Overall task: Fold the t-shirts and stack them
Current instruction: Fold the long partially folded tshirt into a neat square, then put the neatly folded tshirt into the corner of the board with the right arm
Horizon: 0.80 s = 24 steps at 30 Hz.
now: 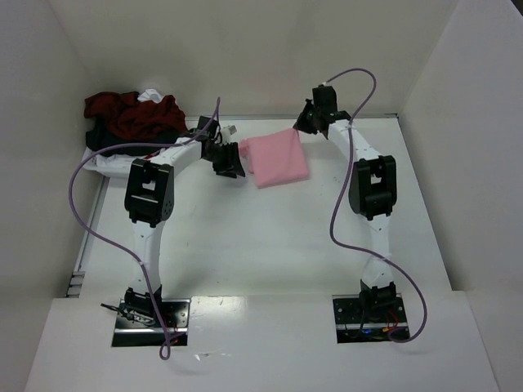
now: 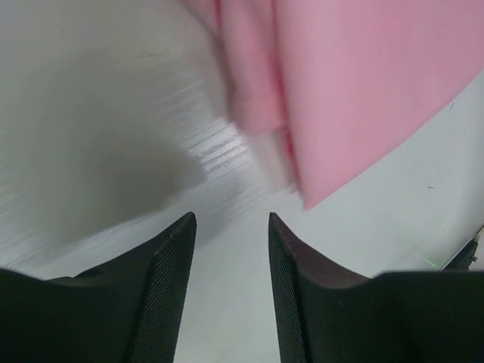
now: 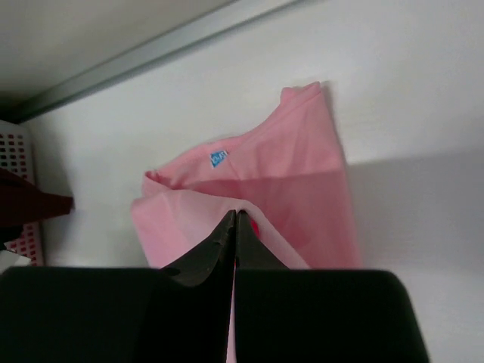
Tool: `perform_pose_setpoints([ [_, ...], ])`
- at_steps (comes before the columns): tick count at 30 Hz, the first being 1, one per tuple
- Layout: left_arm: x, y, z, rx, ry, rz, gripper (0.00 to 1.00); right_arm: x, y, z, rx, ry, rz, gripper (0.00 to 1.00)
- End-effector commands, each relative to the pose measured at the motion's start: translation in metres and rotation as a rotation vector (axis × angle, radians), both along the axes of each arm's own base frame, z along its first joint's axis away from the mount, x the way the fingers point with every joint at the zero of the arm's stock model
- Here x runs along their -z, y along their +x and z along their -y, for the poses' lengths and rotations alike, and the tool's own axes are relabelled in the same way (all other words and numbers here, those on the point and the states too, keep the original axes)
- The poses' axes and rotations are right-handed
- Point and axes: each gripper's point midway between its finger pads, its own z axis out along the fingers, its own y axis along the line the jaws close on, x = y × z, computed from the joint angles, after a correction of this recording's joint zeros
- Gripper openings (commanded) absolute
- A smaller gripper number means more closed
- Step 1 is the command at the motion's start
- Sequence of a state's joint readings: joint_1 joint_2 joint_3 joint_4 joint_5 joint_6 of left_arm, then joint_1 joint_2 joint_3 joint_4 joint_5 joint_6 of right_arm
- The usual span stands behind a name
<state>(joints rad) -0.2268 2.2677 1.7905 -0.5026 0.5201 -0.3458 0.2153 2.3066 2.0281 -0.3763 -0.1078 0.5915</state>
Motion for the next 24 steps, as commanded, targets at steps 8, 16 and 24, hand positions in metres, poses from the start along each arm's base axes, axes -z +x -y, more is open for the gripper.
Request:
perform_pose_setpoints([
  [8, -0.019, -0.005, -0.001, -0.004, -0.006, 0.025, 0.66, 0.039, 0.03, -0.006, -0.049, -0.039, -0.03, 0.52],
  [16, -0.039, 0.001, 0.001, -0.039, -0.025, 0.065, 0.8, 0.031, 0.034, 0.03, 0.004, -0.067, -0.032, 0.91],
  [24, -0.064, 0.033, 0.012, -0.147, -0.127, 0.152, 0.81, 0.068, -0.014, 0.041, -0.049, -0.018, -0.138, 0.83],
])
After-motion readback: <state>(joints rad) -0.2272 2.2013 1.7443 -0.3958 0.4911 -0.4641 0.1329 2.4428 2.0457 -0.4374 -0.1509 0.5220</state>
